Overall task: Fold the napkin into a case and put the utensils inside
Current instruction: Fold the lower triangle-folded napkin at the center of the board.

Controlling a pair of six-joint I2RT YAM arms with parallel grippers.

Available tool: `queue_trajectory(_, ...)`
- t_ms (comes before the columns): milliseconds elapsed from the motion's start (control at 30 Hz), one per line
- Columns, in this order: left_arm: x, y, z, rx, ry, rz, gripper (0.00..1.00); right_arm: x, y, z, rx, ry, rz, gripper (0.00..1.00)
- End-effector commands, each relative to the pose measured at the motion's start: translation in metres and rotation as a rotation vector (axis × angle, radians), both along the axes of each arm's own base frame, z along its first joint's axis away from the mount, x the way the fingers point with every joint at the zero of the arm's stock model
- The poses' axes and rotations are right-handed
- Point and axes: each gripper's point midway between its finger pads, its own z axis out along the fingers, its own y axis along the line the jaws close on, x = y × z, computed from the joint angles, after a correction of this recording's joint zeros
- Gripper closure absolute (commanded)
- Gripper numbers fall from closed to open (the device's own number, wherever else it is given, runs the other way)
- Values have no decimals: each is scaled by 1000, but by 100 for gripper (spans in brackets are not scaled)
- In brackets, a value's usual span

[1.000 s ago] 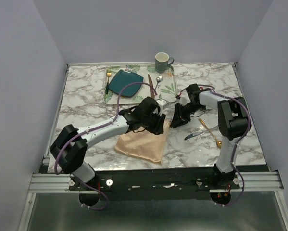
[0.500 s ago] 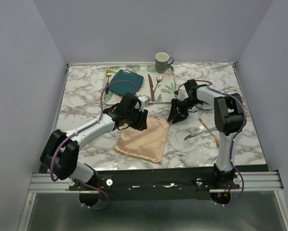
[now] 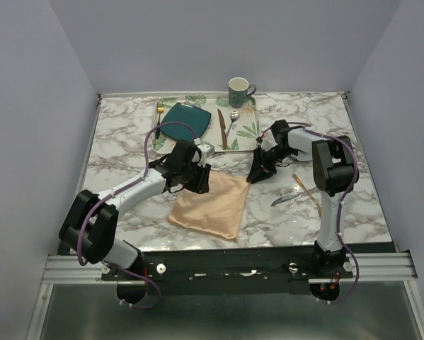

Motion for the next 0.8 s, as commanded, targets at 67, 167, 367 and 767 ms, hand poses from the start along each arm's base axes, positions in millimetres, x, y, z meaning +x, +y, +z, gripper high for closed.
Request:
queue_trajectory(67, -6, -2, -15, 3, 41, -20, 56, 4, 1, -9, 4, 18, 3, 71)
queue_trajectory(167, -7, -2, -21, 9, 59, -16, 57, 6, 3, -4, 19, 1, 10, 92)
queue_trajectory(367, -9, 3, -36, 28, 112, 9, 60, 9, 6, 14, 67, -51, 33, 99)
queue_trajectory(767, -12, 4, -62, 24, 255, 80, 76, -8, 22, 42, 79, -219, 179, 99)
